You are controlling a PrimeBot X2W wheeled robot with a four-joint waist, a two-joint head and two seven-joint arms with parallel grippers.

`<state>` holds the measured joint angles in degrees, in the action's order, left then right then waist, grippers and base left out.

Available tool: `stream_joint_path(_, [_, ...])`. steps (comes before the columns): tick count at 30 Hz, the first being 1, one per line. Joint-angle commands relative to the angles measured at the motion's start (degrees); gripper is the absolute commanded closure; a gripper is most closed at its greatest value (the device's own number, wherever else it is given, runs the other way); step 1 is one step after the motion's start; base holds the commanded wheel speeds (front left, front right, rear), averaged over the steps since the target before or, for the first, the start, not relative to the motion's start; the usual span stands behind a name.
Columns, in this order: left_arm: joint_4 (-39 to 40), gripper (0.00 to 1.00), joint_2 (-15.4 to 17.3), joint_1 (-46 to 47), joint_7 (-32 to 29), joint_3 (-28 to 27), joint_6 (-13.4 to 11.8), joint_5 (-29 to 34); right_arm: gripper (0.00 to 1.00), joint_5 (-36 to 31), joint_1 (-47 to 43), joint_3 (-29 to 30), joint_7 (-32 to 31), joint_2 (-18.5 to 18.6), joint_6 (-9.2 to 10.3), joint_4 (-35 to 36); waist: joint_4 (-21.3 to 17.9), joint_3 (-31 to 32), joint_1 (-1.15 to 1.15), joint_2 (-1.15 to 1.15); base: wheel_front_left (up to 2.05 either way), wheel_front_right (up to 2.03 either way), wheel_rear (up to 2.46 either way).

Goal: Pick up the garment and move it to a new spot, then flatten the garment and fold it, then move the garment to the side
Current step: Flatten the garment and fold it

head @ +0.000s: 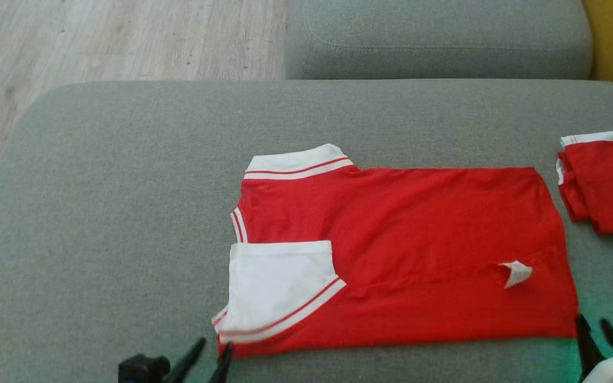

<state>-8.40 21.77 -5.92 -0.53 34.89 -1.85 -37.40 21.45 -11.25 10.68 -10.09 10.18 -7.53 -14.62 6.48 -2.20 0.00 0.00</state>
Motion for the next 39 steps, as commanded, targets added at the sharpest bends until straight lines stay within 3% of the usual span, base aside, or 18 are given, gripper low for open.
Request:
stream_joint_path(1, [2.6,0.0,1.7,3.3,-0.1,-2.8,-0.3,-0.3,0.0,-0.5,1.5,-0.2,0.4,1.1,0.04,2.4,0.0,-0.2,0.0,0.0,0.0,0.0,0.0])
stream_joint_path(5, [6.3,0.0,4.4,9.6,-1.5,-5.1,0.7,0.3,0.0,-1.1,2.9,0.5,0.4,1.0,0.04,4.9,-0.2,-2.6,0.0,0.0,0.0,0.0,0.0])
stream_joint_path(9, [8.1,0.0,6.2,21.7,-5.9,-6.2,4.9,-0.1,0.0,-1.6,5.2,0.2,-0.4,1.7,0.04,8.1,-0.5,-7.3,0.0,0.0,0.0,0.0,0.0])
stream_joint_path(15, [-0.1,0.0,6.1,41.3,-15.1,-4.3,8.9,-4.9,0.0,-1.9,9.5,-1.5,-2.3,2.8,0.04,12.4,-2.0,-14.1,0.0,0.0,0.0,0.0,0.0])
stream_joint_path(23, [-12.2,0.0,6.3,57.0,-21.6,4.6,9.3,-13.7,0.0,-2.1,13.8,-3.6,-3.2,3.4,0.04,15.4,-4.6,-20.3,0.0,0.0,0.0,0.0,0.0])
stream_joint_path(32, [-21.6,0.0,8.8,63.3,-21.2,13.4,9.3,-18.3,0.0,-3.1,15.9,-5.0,-2.0,3.3,0.04,17.3,-6.5,-23.2,0.0,0.0,0.0,0.0,0.0])
stream_joint_path(37, [-22.3,0.0,9.0,64.0,-20.7,16.8,9.3,-21.8,0.0,-3.3,16.6,-4.3,-1.4,3.1,0.04,17.3,-6.8,-23.7,0.0,0.0,0.0,0.0,0.0])
stream_joint_path(38, [-21.9,0.27,9.2,64.1,-20.6,17.8,9.3,-22.7,0.0,-3.6,16.8,-3.9,-1.1,3.1,0.04,17.2,-6.8,-23.8,0.0,0.0,0.0,0.0,0.0])
stream_joint_path(39, [-21.3,1.0,9.5,64.3,-20.4,18.9,9.3,-23.5,0.0,-4.1,16.9,-3.6,-0.8,3.2,0.04,17.1,-6.8,-23.9,0.0,0.0,0.0,0.0,0.0])
